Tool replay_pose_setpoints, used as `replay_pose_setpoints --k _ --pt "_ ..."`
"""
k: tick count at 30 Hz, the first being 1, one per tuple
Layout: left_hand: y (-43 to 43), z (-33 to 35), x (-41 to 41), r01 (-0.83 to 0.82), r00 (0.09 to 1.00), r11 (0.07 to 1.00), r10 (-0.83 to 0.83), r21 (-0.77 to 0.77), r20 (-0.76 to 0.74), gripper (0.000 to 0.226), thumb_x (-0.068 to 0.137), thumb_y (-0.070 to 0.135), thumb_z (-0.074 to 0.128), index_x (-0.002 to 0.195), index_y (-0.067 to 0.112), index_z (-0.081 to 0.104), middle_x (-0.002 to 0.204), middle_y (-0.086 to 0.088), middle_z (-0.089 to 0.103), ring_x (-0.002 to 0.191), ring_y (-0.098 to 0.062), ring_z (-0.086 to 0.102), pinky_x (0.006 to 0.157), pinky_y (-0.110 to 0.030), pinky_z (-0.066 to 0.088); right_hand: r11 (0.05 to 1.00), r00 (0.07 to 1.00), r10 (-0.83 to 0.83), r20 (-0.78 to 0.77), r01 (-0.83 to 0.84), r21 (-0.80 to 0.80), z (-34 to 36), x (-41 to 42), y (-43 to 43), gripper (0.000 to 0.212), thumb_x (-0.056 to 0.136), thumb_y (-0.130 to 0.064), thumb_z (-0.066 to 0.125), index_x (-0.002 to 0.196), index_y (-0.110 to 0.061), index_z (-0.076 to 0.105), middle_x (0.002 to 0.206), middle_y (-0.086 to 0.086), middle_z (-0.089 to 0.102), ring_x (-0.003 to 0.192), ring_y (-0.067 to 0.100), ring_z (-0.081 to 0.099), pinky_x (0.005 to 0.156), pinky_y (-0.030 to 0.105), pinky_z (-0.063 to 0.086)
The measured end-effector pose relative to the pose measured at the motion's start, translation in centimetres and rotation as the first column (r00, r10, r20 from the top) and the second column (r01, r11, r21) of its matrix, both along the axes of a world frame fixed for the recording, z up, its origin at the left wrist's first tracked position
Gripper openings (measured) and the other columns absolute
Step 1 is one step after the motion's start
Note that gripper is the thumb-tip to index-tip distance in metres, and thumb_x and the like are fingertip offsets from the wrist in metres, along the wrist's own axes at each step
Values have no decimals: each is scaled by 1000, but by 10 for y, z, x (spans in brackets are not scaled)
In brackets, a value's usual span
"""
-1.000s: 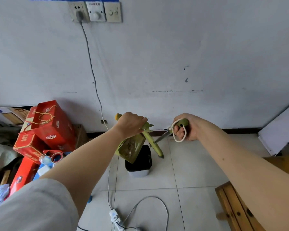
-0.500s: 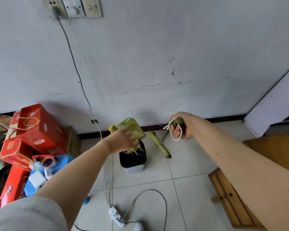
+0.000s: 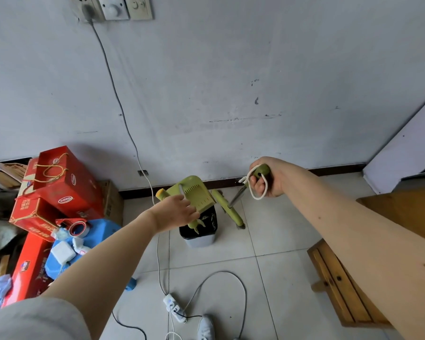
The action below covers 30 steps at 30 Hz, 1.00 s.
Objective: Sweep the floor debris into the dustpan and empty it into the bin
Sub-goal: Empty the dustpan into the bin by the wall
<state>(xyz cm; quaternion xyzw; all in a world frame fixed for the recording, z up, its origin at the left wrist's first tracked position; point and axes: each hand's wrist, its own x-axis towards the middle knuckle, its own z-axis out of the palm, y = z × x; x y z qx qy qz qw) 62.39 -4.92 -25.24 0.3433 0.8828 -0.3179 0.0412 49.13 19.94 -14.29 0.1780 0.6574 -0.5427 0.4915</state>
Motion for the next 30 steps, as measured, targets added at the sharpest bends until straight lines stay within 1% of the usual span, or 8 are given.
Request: replay_pose_setpoints --k 9,12,15,18,21,24,28,30 --pt "10 6 17 42 998 999 -42 3 -51 39 54 2 81 79 15 54 64 3 56 54 -20 52 55 -28 45 999 1000 30 -9 -30 19 4 10 4 25 88 -12 42 73 1 56 47 6 48 26 11 34 32 12 32" --pt "10 11 16 29 995 998 -23 52 -102 38 55 0 78 80 15 53 61 3 55 54 -21 53 53 -28 45 1000 1000 24 -15 -23 19 5 12 8 25 88 -10 42 71 2 57 49 5 47 26 11 34 31 12 32" --pt "7 21 11 -11 987 989 33 145 -155 27 65 19 80 81 17 59 66 4 57 57 -20 55 55 -28 46 1000 1000 4 -24 -3 6 8 12 13 29 88 -9 41 66 3 57 51 5 46 25 11 33 31 11 32" --pt "6 34 8 -65 967 964 125 259 -221 30 75 38 75 87 13 62 69 2 61 58 -21 57 56 -30 47 1000 1000 -15 -24 15 -12 12 11 15 27 87 -11 43 64 0 53 52 6 46 25 12 35 31 12 33" --pt "10 47 5 -81 936 937 188 339 -296 33 81 44 71 83 13 59 66 0 58 54 -22 56 52 -30 47 997 998 -59 -14 58 -53 15 8 14 22 85 -13 46 67 -2 51 51 7 48 27 13 37 31 14 34" --pt "16 58 2 -72 915 936 199 345 -350 36 83 46 66 79 12 57 63 -1 56 51 -22 55 48 -29 44 990 996 -85 -10 84 -116 27 5 10 18 82 -13 46 68 -3 50 52 8 50 35 14 46 32 16 37" --pt "21 73 -5 -106 886 914 266 393 -380 38 81 47 66 82 10 59 65 -2 60 52 -22 58 47 -28 44 989 998 7 -68 -17 -146 57 2 3 22 79 -13 45 60 -4 52 55 7 51 36 15 46 37 17 42" --pt "25 83 -12 -138 870 905 305 402 -388 41 78 50 68 84 10 60 66 -1 61 52 -21 59 46 -28 43 986 996 33 -79 -45 -159 72 -1 0 18 78 -14 47 66 -3 53 63 10 51 39 17 47 40 20 44"
